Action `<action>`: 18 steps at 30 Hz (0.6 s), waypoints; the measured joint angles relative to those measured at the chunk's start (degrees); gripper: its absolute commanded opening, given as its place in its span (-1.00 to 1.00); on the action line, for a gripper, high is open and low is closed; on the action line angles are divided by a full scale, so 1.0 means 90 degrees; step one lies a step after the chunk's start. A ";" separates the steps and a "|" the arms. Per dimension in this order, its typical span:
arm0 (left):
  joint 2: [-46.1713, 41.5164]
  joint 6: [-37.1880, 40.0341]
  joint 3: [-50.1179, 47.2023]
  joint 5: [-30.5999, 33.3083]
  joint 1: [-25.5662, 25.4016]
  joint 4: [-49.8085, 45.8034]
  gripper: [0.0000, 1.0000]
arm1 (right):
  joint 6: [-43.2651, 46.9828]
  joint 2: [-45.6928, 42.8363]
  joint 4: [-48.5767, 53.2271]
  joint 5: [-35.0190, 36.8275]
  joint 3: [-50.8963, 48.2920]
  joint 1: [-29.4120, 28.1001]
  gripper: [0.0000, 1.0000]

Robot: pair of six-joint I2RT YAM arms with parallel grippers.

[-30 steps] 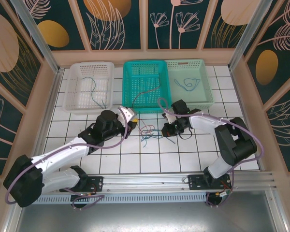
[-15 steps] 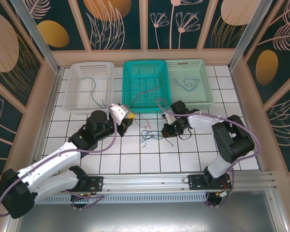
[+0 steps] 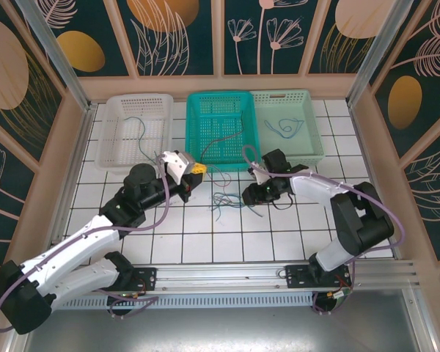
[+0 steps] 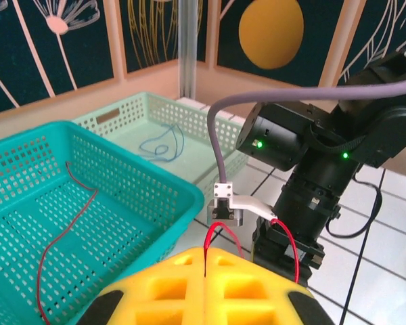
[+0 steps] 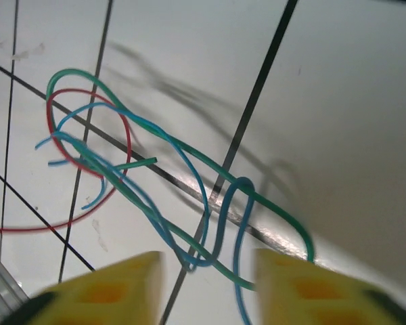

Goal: Untangle the cables

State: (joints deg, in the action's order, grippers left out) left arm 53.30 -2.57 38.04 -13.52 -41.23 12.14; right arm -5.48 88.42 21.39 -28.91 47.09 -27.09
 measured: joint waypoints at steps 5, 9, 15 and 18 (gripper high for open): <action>0.0044 -0.0117 0.0063 -0.0163 0.0000 0.0272 -1.00 | -0.0083 -0.0306 -0.0104 0.0075 -0.0070 0.0053 0.13; 0.0274 -0.0238 0.0087 -0.0282 0.0000 0.0345 -1.00 | -0.0100 -0.1149 -0.0301 0.0136 -0.0308 0.0039 0.13; 0.0335 -0.0347 0.0085 -0.0282 0.0000 0.0430 -1.00 | -0.0119 -0.2358 -0.0882 0.0250 -0.0748 -0.0277 0.29; 0.0335 -0.0355 0.0087 -0.0282 0.0000 0.0476 -1.00 | -0.0117 -0.2582 -0.1188 0.0185 -0.0930 -0.0452 0.32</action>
State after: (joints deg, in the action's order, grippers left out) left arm 56.31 -5.76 38.83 -16.05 -41.23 16.43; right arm -6.52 65.19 10.70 -27.24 38.72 -31.16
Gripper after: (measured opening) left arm 0.053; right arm 0.654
